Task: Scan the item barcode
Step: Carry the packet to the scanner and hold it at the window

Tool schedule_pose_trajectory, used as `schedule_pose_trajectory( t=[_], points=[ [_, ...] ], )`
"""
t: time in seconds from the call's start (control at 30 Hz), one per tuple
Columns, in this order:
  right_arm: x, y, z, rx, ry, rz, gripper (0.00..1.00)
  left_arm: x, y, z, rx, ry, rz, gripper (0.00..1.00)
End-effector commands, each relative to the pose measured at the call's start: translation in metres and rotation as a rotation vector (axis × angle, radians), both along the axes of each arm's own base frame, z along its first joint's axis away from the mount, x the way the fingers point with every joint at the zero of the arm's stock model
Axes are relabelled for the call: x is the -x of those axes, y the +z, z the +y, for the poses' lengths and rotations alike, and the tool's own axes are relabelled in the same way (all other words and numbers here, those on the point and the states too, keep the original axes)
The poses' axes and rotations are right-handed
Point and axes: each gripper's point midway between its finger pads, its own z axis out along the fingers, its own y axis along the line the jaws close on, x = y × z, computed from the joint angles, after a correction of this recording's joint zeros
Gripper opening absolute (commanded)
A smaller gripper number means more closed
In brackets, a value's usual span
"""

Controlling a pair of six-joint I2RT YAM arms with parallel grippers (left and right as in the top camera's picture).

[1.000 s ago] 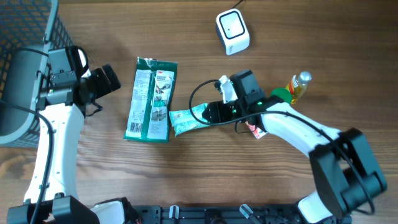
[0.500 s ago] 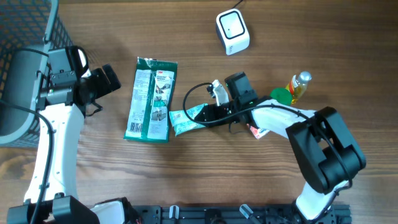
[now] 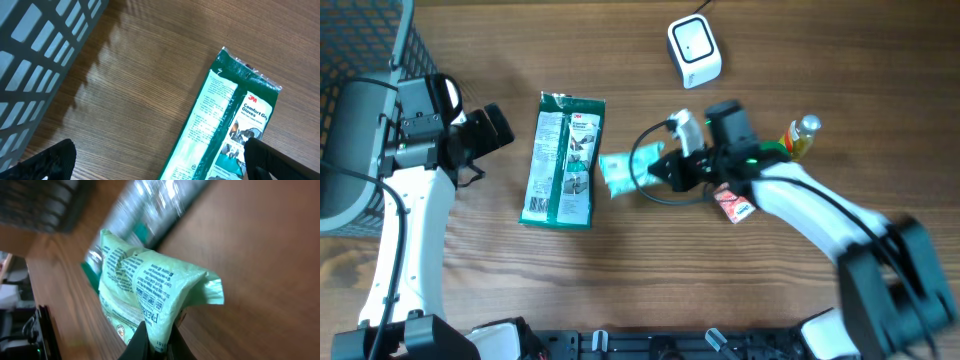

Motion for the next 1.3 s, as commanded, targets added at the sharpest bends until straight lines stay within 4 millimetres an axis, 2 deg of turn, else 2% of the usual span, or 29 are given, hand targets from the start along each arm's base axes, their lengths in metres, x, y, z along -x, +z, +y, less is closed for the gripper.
schedule_pose_trajectory(
  t=[0.0,0.07,0.13,0.2,0.3,0.4,0.43,0.5,0.57,0.63,0.7,0.77,0.9,1.0,1.1,1.27],
  points=[
    [0.010,0.066,-0.008,-0.026,0.081,-0.238,0.04,-0.001,0.003,0.002,-0.010,-0.005,-0.007,1.00],
    [0.024,0.082,-0.019,-0.002,0.114,-0.295,0.04,-0.001,0.003,0.002,-0.010,-0.005,-0.007,1.00],
    [0.037,0.088,-0.027,0.029,0.150,-0.327,0.04,-0.001,0.003,0.002,-0.010,-0.005,-0.007,1.00],
    [0.039,0.092,-0.033,0.056,0.144,-0.349,0.04,-0.001,0.003,0.002,-0.010,-0.005,-0.007,1.00],
    [0.014,0.106,-0.052,0.200,0.027,-0.401,0.04,-0.001,0.003,0.002,-0.010,-0.005,-0.007,1.00],
    [-0.009,0.144,-0.074,0.390,0.004,-0.496,0.04,-0.001,0.003,0.002,-0.010,-0.005,-0.007,1.00],
    [-0.025,0.163,-0.085,0.491,-0.021,-0.539,0.04,-0.001,0.003,0.002,-0.010,-0.005,-0.007,1.00],
    [-0.047,0.185,-0.101,0.627,-0.060,-0.592,0.04,-0.001,0.003,0.002,-0.010,-0.005,-0.007,1.00],
    [-0.078,0.202,-0.118,0.794,-0.093,-0.663,0.04,-0.001,0.003,0.002,-0.010,-0.005,-0.007,1.00],
    [-0.101,0.201,-0.125,0.901,-0.095,-0.719,0.04,-0.001,0.003,0.002,-0.010,-0.005,-0.007,1.00],
    [-0.127,0.190,-0.131,1.038,-0.053,-0.774,0.04,-0.001,0.003,0.002,-0.010,-0.005,-0.007,1.00],
    [-0.157,0.174,-0.143,1.193,-0.090,-0.788,0.04,-0.001,0.003,0.002,-0.010,-0.005,-0.007,1.00],
    [-0.197,0.138,-0.137,1.287,-0.061,-0.816,0.04,-0.001,0.003,0.002,-0.010,-0.005,-0.007,1.00],
    [-0.221,0.122,-0.127,1.292,-0.066,-0.865,0.04,-0.001,0.003,0.002,-0.010,-0.005,-0.007,1.00],
    [-0.244,0.117,-0.120,1.311,-0.089,-0.943,0.04,-0.001,0.003,0.002,-0.010,-0.005,-0.007,1.00],
    [-0.268,0.103,-0.118,1.379,-0.114,-1.004,0.04,-0.001,0.003,0.002,-0.010,-0.005,-0.007,1.00]
  ],
)
